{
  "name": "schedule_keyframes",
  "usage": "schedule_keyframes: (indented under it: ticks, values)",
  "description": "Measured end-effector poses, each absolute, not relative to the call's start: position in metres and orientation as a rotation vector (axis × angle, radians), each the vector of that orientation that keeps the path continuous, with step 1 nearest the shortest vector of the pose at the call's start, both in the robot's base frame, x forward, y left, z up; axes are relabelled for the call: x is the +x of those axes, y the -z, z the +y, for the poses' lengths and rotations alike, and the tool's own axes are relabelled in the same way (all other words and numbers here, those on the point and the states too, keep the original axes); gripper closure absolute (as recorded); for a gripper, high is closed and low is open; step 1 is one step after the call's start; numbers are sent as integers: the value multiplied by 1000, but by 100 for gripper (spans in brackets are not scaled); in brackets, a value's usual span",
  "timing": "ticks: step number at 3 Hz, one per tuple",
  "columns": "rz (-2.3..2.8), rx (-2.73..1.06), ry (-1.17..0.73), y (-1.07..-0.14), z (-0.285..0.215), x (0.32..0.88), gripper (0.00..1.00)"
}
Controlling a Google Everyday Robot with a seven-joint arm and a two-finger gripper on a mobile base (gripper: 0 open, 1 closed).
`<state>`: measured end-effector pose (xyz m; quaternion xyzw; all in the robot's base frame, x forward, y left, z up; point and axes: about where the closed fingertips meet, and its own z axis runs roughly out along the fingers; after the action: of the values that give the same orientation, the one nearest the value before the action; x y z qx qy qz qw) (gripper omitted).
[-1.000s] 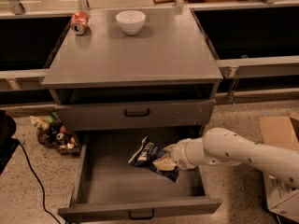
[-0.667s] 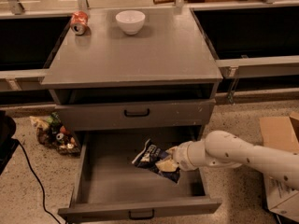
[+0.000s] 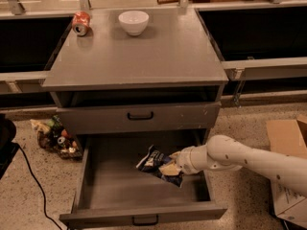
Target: Place blue chip bag into middle drawer
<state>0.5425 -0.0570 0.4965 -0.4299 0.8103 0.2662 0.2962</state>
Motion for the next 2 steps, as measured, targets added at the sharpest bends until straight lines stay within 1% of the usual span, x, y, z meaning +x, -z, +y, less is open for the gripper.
schedule_keyframes:
  ticks: [1, 2]
  values:
    - [2163, -1139, -723, -482, -58, 553, 100]
    - [2182, -1117, -737, -470, -60, 560, 82]
